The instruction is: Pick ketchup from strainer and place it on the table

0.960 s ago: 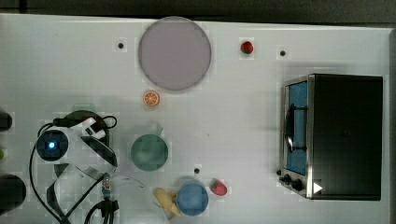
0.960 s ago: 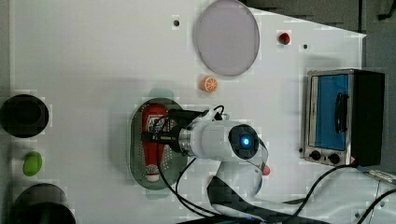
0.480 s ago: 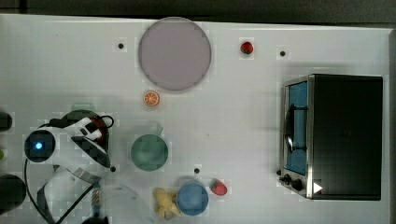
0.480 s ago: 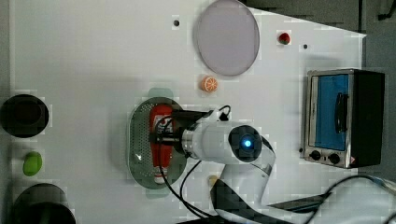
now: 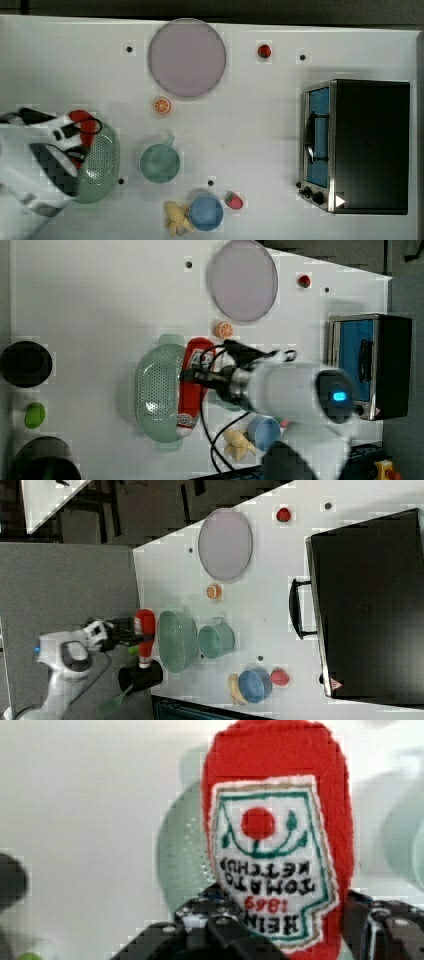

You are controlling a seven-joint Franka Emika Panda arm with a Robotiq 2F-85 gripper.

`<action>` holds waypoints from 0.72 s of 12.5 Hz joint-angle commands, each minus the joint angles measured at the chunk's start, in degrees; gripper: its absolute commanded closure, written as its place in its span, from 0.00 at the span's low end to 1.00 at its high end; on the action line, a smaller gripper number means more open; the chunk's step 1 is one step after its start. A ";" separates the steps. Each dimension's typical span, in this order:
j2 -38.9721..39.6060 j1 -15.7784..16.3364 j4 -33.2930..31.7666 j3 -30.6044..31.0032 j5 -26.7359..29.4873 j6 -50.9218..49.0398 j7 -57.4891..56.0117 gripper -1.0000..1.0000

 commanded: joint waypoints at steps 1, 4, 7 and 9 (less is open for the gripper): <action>-0.95 -3.59 7.93 -1.22 3.42 -9.48 -4.14 0.42; -0.93 -6.69 14.74 -5.37 3.85 -18.47 -12.45 0.42; -0.93 -9.46 16.39 -11.47 3.48 -19.54 -26.39 0.42; -0.92 -10.73 16.15 -16.36 3.22 -18.82 -36.19 0.42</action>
